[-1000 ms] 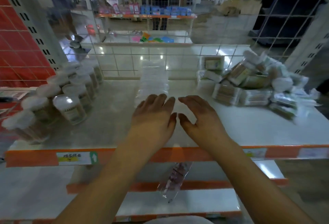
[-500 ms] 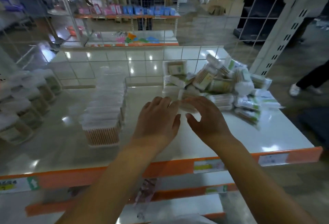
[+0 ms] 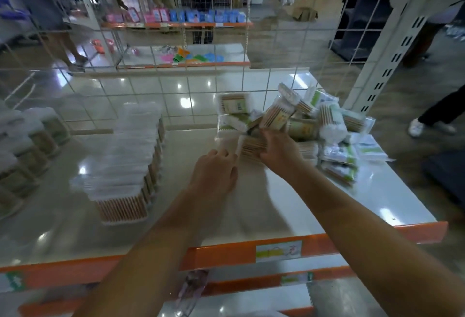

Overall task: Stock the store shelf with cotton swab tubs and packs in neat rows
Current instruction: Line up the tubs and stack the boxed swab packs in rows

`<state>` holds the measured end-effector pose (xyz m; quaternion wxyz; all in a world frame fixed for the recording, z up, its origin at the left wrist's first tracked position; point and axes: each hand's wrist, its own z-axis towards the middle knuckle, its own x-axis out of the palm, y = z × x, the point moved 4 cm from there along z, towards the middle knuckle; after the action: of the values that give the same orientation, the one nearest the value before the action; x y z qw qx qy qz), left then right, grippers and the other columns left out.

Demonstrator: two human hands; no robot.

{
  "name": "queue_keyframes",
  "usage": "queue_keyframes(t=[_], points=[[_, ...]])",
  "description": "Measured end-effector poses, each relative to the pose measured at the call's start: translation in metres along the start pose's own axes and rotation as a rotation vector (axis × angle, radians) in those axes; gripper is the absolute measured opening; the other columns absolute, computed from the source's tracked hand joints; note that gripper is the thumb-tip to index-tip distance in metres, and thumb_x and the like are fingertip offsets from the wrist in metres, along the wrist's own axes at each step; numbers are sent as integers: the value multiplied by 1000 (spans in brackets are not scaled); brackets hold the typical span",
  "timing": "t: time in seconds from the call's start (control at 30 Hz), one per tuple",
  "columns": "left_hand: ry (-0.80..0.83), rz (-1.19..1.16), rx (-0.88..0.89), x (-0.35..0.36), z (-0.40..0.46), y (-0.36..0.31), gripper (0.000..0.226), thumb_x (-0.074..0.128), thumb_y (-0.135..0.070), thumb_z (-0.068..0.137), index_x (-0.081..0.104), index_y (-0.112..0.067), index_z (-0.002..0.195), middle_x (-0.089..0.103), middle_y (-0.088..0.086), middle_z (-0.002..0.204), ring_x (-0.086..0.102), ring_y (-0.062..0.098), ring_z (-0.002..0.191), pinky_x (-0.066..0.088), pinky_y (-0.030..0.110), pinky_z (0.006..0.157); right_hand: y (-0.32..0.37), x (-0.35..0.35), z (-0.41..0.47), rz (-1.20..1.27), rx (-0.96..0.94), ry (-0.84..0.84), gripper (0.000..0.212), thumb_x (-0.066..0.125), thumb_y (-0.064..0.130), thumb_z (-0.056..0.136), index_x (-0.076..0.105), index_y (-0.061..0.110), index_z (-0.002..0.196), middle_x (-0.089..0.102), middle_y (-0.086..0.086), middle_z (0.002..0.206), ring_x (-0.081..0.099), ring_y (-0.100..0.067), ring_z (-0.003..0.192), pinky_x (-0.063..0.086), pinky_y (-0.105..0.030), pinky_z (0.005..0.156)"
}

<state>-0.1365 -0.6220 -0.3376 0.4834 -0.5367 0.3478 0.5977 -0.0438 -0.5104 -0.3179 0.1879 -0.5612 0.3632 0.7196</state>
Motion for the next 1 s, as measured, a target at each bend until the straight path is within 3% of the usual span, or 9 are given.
queue_keyframes(t=[0.17, 0.3, 0.37, 0.47, 0.57, 0.7, 0.77, 0.87, 1.0], points=[[33, -56, -22, 4, -7, 6, 33, 45, -29, 91, 57, -15, 118, 57, 4, 116, 49, 25, 108, 40, 32, 84, 0, 2, 1, -48, -17, -5, 40, 58, 17, 82, 54, 18, 123, 63, -10, 112, 55, -30, 107, 39, -33, 94], [74, -137, 38, 0, -13, 4, 34, 48, -28, 91, 57, -13, 120, 57, 6, 119, 48, 25, 110, 40, 31, 88, 1, 0, -5, -18, -29, -83, 29, 62, 15, 80, 60, 11, 109, 66, -11, 103, 58, -30, 99, 39, -31, 87], [70, -229, 48, -4, -18, 4, 33, 51, -26, 91, 59, -11, 120, 58, 8, 119, 50, 26, 109, 42, 32, 90, 2, -2, -11, 66, -36, -145, 25, 64, 13, 77, 62, 9, 102, 66, -11, 97, 59, -32, 94, 41, -34, 83], [49, -436, -10, -9, -27, 8, 37, 55, -25, 91, 58, -6, 122, 58, 11, 122, 53, 27, 113, 42, 35, 93, 8, -8, -27, 263, 6, -241, 30, 66, 8, 78, 63, 6, 108, 65, -11, 104, 59, -28, 97, 44, -37, 84], [53, -595, -71, -14, -40, 15, 49, 56, -30, 91, 46, -9, 135, 56, 7, 130, 51, 19, 120, 40, 30, 99, 22, -13, -50, 463, 42, -316, 31, 68, 10, 80, 62, 5, 110, 63, -2, 100, 57, -18, 94, 40, -22, 78], [60, -909, -75, -25, -61, 20, 45, 52, -30, 93, 46, -16, 135, 63, -6, 108, 58, 11, 108, 44, 16, 84, 46, -10, -81, 690, 87, -360, 27, 70, 18, 81, 63, 9, 105, 58, 8, 91, 54, -10, 87, 38, -9, 68], [-4, -1011, -67, -33, -73, 24, 20, 52, -34, 93, 57, -34, 113, 63, -19, 94, 61, 6, 99, 45, 13, 77, 62, -5, -97, 758, 107, -381, 27, 72, 24, 79, 64, 15, 104, 61, 10, 91, 56, -8, 86, 37, -3, 70], [-116, -1211, -134, -44, -94, 32, 11, 54, -53, 80, 58, -49, 90, 67, -27, 84, 63, -3, 89, 51, 23, 80, 90, 2, -122, 928, 113, -437, 24, 68, 36, 72, 61, 30, 94, 65, 15, 88, 59, -1, 84, 44, -11, 78], [-192, -1327, -135, -61, -120, 44, 18, 58, -44, 85, 64, -36, 100, 70, -19, 95, 64, -1, 91, 53, 27, 83, 119, 8, -142, 1040, 109, -473, 27, 67, 39, 70, 56, 36, 94, 66, 7, 92, 62, -12, 89, 49, -29, 79]])
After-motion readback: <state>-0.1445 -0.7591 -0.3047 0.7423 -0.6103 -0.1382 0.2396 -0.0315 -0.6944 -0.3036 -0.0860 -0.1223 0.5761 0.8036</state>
